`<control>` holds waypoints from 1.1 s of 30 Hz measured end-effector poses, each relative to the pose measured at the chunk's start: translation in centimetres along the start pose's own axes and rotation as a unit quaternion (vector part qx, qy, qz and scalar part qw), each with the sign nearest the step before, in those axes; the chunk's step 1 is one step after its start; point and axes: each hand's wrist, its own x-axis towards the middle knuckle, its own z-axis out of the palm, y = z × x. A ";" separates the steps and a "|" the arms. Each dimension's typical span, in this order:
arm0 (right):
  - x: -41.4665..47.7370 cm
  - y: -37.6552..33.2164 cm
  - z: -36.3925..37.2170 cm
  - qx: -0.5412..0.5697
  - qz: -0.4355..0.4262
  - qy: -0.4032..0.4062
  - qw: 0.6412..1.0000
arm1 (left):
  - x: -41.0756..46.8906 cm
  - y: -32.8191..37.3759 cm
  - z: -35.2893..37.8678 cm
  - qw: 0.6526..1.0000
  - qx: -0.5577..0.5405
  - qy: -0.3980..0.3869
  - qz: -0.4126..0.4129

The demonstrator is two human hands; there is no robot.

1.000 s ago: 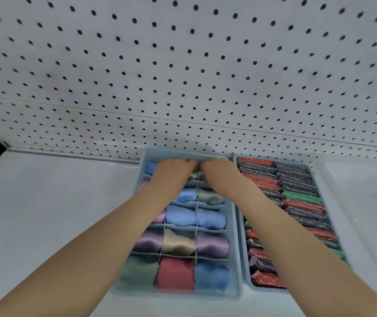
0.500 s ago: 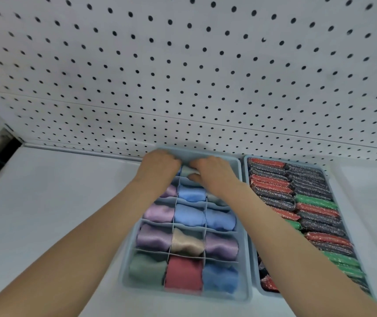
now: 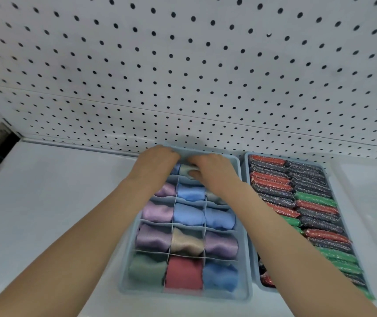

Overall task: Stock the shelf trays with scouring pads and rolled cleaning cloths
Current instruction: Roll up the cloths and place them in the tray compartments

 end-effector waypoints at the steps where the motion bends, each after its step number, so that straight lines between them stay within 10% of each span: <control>1: -0.8 0.1 -0.3 0.010 0.001 0.029 1.000 | -0.8 -0.6 0.3 0.998 -0.036 0.044 0.015; 23: -4.2 -3.2 2.4 0.007 0.006 -0.014 1.000 | -5.5 1.9 0.7 0.990 0.128 -0.028 0.060; 28: -6.2 -1.0 -0.2 0.143 0.039 0.058 0.987 | -6.1 1.4 0.5 0.994 0.107 0.027 0.010; 33: -7.4 1.6 -1.3 0.005 0.050 0.034 0.998 | -6.1 3.6 0.1 0.995 -0.044 0.082 -0.045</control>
